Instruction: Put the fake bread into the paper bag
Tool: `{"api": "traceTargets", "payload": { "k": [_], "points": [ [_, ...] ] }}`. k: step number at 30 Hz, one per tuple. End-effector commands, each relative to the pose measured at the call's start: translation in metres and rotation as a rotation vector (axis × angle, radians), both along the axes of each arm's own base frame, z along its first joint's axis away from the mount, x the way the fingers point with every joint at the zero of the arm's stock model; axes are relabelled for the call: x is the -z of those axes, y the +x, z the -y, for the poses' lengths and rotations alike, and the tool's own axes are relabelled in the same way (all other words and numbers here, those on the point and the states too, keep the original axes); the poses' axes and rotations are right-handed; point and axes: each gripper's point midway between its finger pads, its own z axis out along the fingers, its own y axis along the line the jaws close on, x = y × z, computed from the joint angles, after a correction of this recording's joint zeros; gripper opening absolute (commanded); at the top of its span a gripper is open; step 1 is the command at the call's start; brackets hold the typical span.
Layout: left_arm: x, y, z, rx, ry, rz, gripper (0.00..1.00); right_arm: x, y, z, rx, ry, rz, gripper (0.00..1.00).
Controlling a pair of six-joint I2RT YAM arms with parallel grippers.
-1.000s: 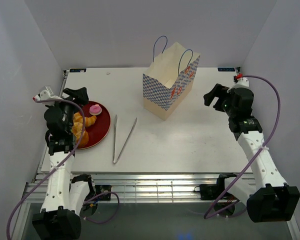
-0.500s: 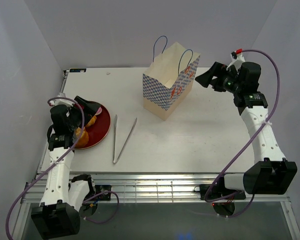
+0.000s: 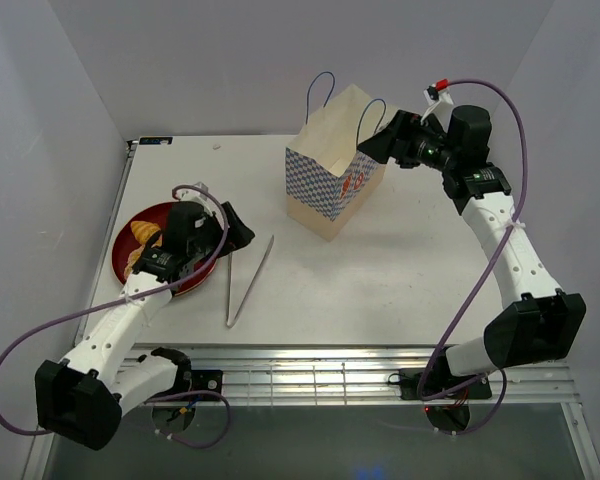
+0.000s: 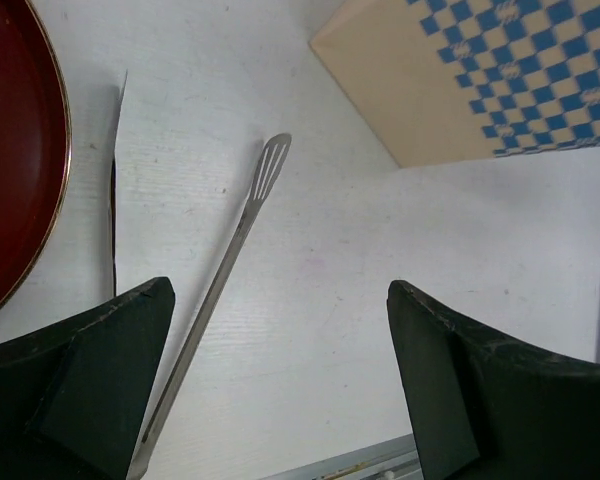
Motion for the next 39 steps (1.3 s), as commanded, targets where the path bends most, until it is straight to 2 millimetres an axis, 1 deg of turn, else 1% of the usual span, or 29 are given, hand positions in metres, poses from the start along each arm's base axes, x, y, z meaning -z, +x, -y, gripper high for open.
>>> {"api": "traceTargets", "payload": {
  "k": [1, 2, 3, 4, 5, 6, 7, 8, 9, 10, 11, 12, 15, 17, 18, 19, 21, 24, 27, 29, 31, 34, 37, 39],
  "points": [
    [0.027, -0.006, -0.021, -0.129, 0.205, -0.068, 0.98, -0.025, -0.018, 0.001, -0.021, 0.02, 0.095, 0.94],
    [0.035, -0.011, -0.012, -0.105, 0.212, -0.088, 0.98, -0.02, -0.021, 0.001, -0.024, 0.011, 0.083, 0.94],
    [0.046, -0.016, -0.014, -0.114, 0.234, -0.112, 0.98, -0.021, -0.028, 0.003, -0.027, 0.004, 0.088, 0.94],
    [0.052, -0.02, -0.013, -0.121, 0.246, -0.125, 0.98, -0.021, -0.031, 0.004, -0.029, -0.004, 0.098, 0.94],
    [0.059, -0.027, -0.011, -0.117, 0.262, -0.144, 0.98, -0.01, -0.035, 0.005, -0.03, -0.014, 0.083, 0.94],
    [0.069, -0.033, -0.012, -0.131, 0.271, -0.167, 0.98, -0.013, -0.042, 0.007, -0.026, -0.014, 0.097, 0.94],
    [0.073, -0.035, -0.016, -0.15, 0.292, -0.167, 0.98, -0.011, -0.046, 0.008, -0.026, -0.015, 0.102, 0.93],
    [0.075, -0.04, -0.012, -0.137, 0.301, -0.163, 0.98, 0.001, -0.049, 0.009, -0.027, -0.019, 0.081, 0.93],
    [0.078, -0.043, -0.011, -0.136, 0.308, -0.164, 0.98, -0.001, -0.057, 0.009, -0.032, -0.014, 0.095, 0.93],
    [0.081, -0.044, -0.014, -0.151, 0.336, -0.156, 0.98, 0.0, -0.059, 0.008, -0.036, -0.009, 0.105, 0.93],
    [0.082, -0.047, -0.007, -0.128, 0.35, -0.148, 0.98, 0.003, -0.062, 0.008, -0.041, -0.005, 0.102, 0.93],
    [0.084, -0.048, -0.005, -0.12, 0.366, -0.147, 0.98, 0.011, -0.068, 0.007, -0.053, 0.0, 0.086, 0.93],
    [0.091, -0.053, 0.005, -0.079, 0.413, -0.147, 0.98, 0.016, -0.075, 0.006, -0.07, 0.001, 0.085, 0.93],
    [0.1, -0.056, 0.008, -0.061, 0.464, -0.16, 0.98, 0.023, -0.078, 0.007, -0.072, -0.004, 0.075, 0.93],
    [0.104, -0.057, 0.009, -0.059, 0.475, -0.171, 0.98, 0.021, -0.081, 0.008, -0.07, -0.006, 0.089, 0.93],
    [0.108, -0.058, 0.009, -0.063, 0.479, -0.185, 0.98, 0.024, -0.083, 0.009, -0.07, -0.009, 0.082, 0.93],
    [0.118, -0.06, 0.007, -0.069, 0.496, -0.205, 0.98, 0.023, -0.088, 0.01, -0.068, -0.012, 0.096, 0.93],
    [0.124, -0.059, 0.003, -0.088, 0.517, -0.204, 0.98, 0.027, -0.093, 0.012, -0.068, -0.019, 0.098, 0.93],
    [0.125, -0.056, 0.004, -0.093, 0.52, -0.2, 0.98, 0.033, -0.096, 0.012, -0.071, -0.028, 0.091, 0.93],
    [0.127, -0.054, 0.005, -0.095, 0.526, -0.197, 0.98, 0.036, -0.095, 0.012, -0.072, -0.03, 0.086, 0.92],
    [0.133, -0.052, 0.006, -0.087, 0.542, -0.207, 0.98, 0.036, -0.095, 0.012, -0.071, -0.03, 0.078, 0.93],
    [0.146, -0.054, 0.006, -0.08, 0.561, -0.235, 0.98, 0.033, -0.095, 0.012, -0.071, -0.022, 0.079, 0.93],
    [0.153, -0.054, 0.004, -0.098, 0.57, -0.247, 0.98, 0.029, -0.095, 0.012, -0.069, -0.019, 0.088, 0.93],
    [0.152, -0.052, 0.004, -0.106, 0.574, -0.242, 0.98, 0.028, -0.095, 0.012, -0.068, -0.021, 0.089, 0.93]
  ]
}}
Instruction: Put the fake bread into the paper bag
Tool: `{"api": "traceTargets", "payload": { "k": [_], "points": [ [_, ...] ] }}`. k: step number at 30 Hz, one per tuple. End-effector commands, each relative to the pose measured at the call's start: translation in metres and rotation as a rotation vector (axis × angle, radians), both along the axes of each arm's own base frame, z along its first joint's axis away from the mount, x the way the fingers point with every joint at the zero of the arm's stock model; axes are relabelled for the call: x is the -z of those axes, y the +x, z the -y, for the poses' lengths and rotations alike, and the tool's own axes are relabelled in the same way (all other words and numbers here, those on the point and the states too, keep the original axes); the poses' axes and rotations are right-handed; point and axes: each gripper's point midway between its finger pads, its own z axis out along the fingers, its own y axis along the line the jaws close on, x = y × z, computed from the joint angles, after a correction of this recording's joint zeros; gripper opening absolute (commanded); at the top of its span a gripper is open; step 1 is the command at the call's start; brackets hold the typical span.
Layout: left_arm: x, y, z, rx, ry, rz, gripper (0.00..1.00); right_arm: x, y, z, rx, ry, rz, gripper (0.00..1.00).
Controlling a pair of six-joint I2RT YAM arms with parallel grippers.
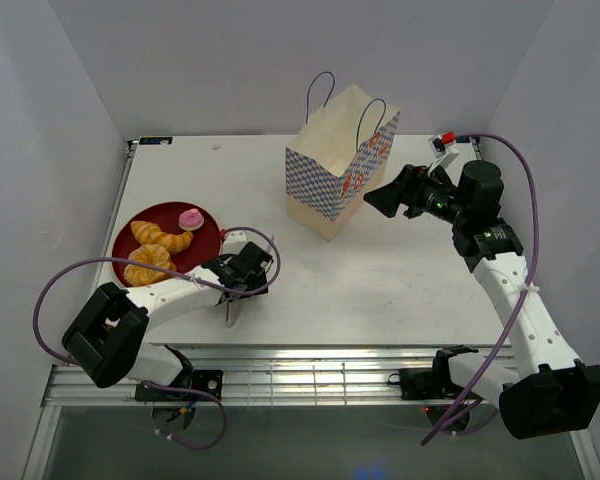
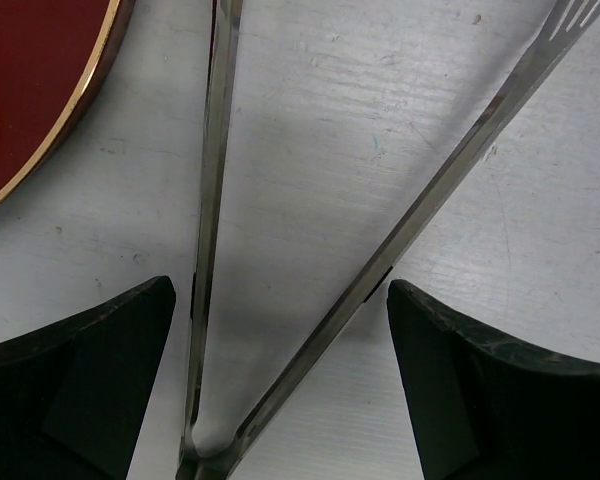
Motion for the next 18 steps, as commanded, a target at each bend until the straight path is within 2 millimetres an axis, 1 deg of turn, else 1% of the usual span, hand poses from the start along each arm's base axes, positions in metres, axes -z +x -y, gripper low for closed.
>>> {"api": "traceTargets", "payload": {
  "k": [1, 4, 7, 8, 14, 18],
  "points": [
    [-0.007, 0.01, 0.002, -0.02, -0.008, 0.061, 0.98, -0.016, -0.001, -0.001, -0.01, 0.007, 0.056, 0.93],
    [-0.01, 0.015, 0.005, -0.007, -0.016, 0.08, 0.98, -0.017, -0.001, -0.001, -0.008, 0.008, 0.057, 0.93],
    [-0.008, 0.02, 0.013, 0.012, -0.054, 0.078, 0.9, -0.017, -0.002, -0.001, -0.008, 0.011, 0.055, 0.93],
    [-0.002, 0.018, 0.017, 0.022, -0.068, 0.057, 0.86, -0.018, -0.003, 0.0, -0.008, 0.012, 0.059, 0.93],
    [0.015, 0.02, 0.032, 0.029, -0.118, 0.02, 0.83, -0.018, -0.005, 0.002, 0.002, 0.006, 0.06, 0.93],
    [0.016, 0.027, 0.045, 0.043, -0.15, 0.015, 0.78, -0.017, -0.005, 0.003, 0.006, 0.002, 0.061, 0.93]
  ]
}}
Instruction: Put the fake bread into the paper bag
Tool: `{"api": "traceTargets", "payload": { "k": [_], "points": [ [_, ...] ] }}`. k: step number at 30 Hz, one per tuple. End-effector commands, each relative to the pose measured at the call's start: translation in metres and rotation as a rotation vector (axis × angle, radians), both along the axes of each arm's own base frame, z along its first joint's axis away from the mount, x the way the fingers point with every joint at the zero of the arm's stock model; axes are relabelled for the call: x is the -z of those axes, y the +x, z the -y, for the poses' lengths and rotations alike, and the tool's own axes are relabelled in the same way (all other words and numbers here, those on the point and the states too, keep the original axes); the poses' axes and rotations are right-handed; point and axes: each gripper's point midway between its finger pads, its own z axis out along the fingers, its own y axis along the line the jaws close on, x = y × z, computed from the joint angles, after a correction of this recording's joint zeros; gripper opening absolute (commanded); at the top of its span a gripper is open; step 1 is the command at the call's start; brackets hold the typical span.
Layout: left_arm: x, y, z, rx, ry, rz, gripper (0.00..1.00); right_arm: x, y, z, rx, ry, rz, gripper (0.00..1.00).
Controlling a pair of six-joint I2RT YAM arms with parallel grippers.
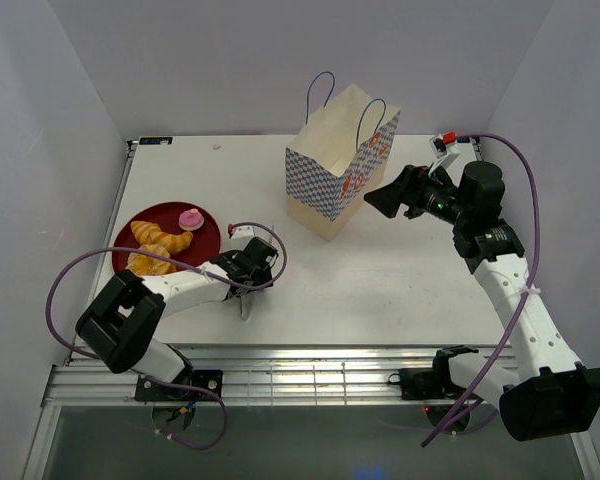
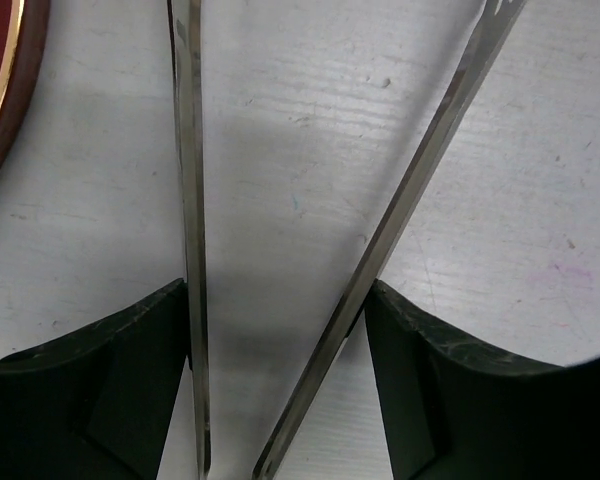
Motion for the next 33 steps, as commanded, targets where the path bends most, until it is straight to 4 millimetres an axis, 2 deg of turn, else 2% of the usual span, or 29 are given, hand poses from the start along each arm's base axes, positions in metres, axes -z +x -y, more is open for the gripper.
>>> {"api": "traceTargets", "payload": {
  "k": [1, 6, 10, 13, 19, 28, 30, 31, 33],
  "points": [
    [0.003, 0.007, 0.026, 0.027, -0.097, -0.021, 0.76, -0.014, -0.003, 0.002, 0.004, 0.0, 0.05, 0.93],
    [0.007, 0.012, 0.031, 0.018, -0.093, -0.032, 0.76, -0.014, -0.004, 0.002, 0.006, 0.001, 0.049, 0.93],
    [0.016, 0.01, 0.028, 0.003, -0.083, -0.048, 0.72, -0.011, -0.005, 0.003, 0.008, -0.003, 0.046, 0.93],
    [0.013, 0.009, 0.027, 0.008, -0.091, -0.035, 0.68, -0.005, -0.006, 0.003, 0.011, -0.005, 0.033, 0.93],
    [-0.03, 0.012, 0.034, 0.046, -0.154, 0.025, 0.66, -0.006, -0.009, 0.004, 0.016, -0.005, 0.04, 0.93],
    [-0.127, 0.009, 0.042, 0.111, -0.268, 0.131, 0.65, -0.02, -0.013, 0.005, 0.02, 0.013, 0.06, 0.93],
    [-0.141, 0.007, 0.04, 0.117, -0.276, 0.144, 0.65, -0.022, -0.014, 0.004, 0.016, 0.019, 0.061, 0.93],
    [-0.155, 0.008, 0.041, 0.122, -0.292, 0.172, 0.65, -0.024, -0.016, 0.004, 0.016, 0.021, 0.066, 0.93],
    [-0.162, 0.006, 0.037, 0.121, -0.29, 0.176, 0.65, -0.024, -0.017, 0.005, 0.018, 0.022, 0.065, 0.93]
  ]
}}
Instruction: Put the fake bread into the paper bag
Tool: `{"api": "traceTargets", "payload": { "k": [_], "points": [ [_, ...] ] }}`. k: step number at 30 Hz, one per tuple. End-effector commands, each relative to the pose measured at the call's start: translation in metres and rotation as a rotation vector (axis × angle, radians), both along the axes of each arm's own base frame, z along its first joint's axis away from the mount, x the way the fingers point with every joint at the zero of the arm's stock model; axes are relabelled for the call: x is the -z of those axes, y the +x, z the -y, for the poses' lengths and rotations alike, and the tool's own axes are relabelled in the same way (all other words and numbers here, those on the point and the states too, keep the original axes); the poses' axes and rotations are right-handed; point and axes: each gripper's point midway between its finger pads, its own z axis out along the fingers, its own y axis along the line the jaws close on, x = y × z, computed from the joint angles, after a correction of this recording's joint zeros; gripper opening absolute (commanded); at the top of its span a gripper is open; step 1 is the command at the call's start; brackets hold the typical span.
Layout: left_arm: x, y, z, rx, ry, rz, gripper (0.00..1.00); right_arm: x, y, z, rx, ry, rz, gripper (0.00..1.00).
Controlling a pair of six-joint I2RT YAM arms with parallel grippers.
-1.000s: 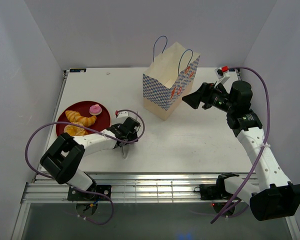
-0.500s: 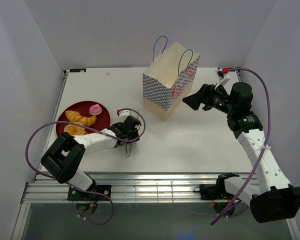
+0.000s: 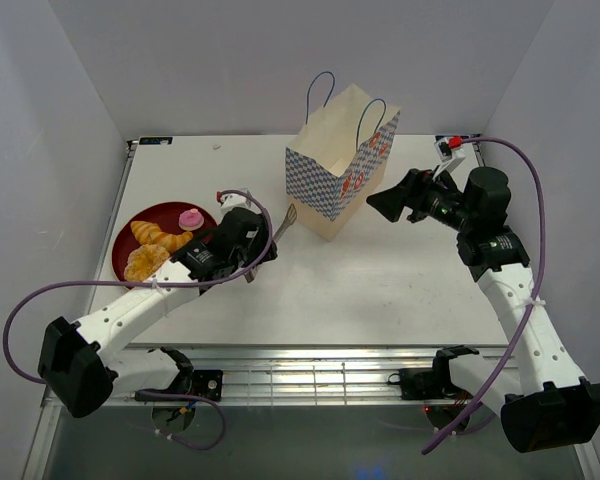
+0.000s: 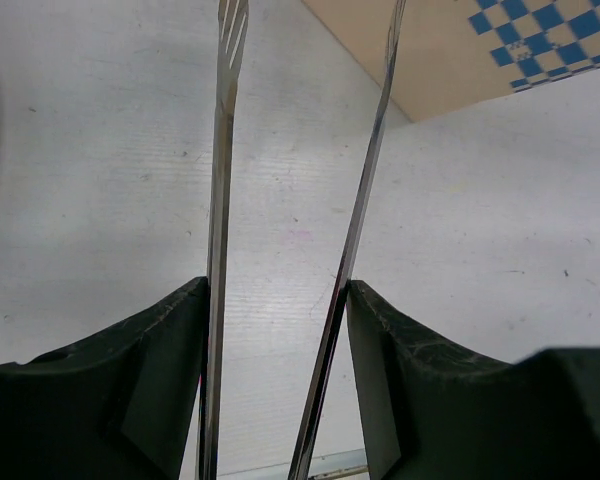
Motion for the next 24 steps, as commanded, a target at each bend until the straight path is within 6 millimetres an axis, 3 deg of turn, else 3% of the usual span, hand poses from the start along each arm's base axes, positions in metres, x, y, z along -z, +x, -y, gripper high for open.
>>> {"api": "traceTargets", "payload": {
  "k": [1, 5, 8, 12, 17, 24],
  "points": [
    [-0.027, -0.006, -0.009, 0.008, -0.001, 0.02, 0.65, -0.018, -0.006, 0.001, 0.004, 0.016, 0.047, 0.93],
    [-0.041, -0.006, -0.018, -0.01, 0.005, 0.032, 0.64, -0.02, -0.009, 0.002, 0.002, 0.013, 0.049, 0.93],
    [-0.055, -0.004, -0.037, -0.057, 0.036, 0.04, 0.64, -0.021, -0.01, 0.003, 0.005, 0.0, 0.049, 0.92],
    [-0.069, 0.006, -0.086, -0.154, 0.057, 0.033, 0.64, -0.023, -0.013, 0.004, 0.004, -0.014, 0.053, 0.93],
    [-0.1, 0.009, -0.131, -0.241, 0.091, 0.067, 0.64, -0.027, -0.017, 0.003, -0.01, -0.013, 0.065, 0.92],
    [-0.111, 0.005, -0.152, -0.308, 0.15, 0.045, 0.62, -0.022, -0.018, -0.004, -0.056, 0.01, 0.053, 0.92]
  ]
}}
